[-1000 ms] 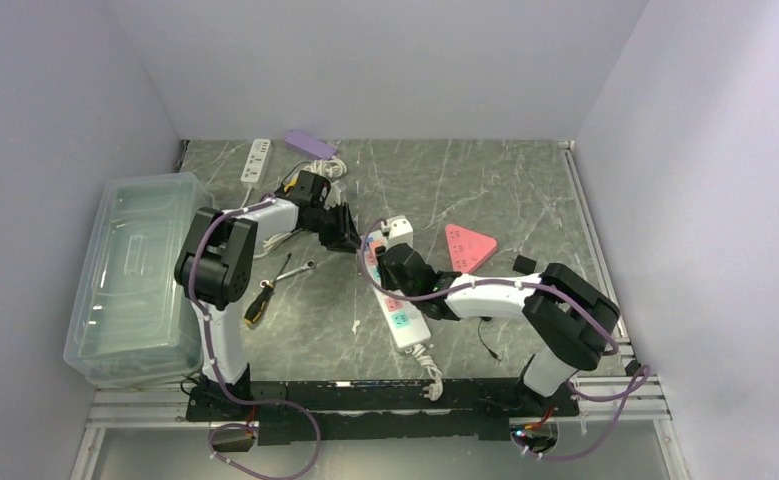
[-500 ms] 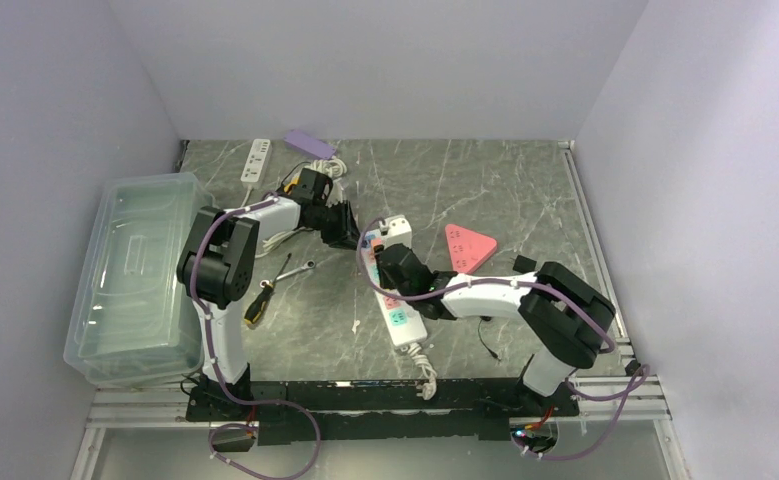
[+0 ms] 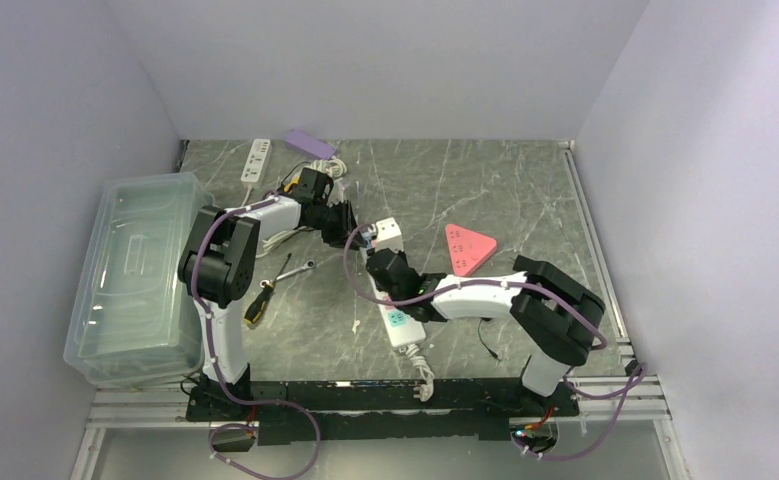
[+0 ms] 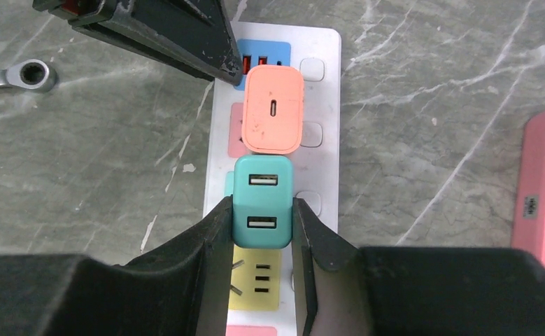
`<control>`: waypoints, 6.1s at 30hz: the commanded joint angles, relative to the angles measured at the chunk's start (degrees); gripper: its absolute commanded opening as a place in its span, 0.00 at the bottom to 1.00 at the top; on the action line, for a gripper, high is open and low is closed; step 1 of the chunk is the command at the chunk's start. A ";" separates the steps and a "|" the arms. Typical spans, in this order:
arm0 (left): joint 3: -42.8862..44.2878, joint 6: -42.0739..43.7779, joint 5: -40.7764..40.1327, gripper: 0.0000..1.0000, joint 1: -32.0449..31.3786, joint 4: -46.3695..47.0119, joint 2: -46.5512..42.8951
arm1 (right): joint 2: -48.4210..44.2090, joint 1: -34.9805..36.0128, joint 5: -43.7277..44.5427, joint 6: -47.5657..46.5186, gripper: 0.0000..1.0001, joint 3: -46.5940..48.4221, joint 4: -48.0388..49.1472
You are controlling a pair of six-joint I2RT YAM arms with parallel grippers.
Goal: Pull the plug off the socket
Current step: Remove the plug from the socket.
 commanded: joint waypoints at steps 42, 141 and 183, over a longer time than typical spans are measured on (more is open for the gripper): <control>-0.24 2.94 -3.92 0.26 -1.74 -4.09 4.29 | -6.40 -7.97 -17.79 5.10 0.00 -6.43 5.09; 1.31 3.97 -3.39 0.27 -2.27 -5.89 5.71 | -11.72 -9.37 -27.48 0.74 0.00 -7.82 7.50; -7.73 -13.38 23.49 0.28 0.46 21.97 -2.07 | -25.50 -9.45 -22.39 2.03 0.00 -23.07 25.24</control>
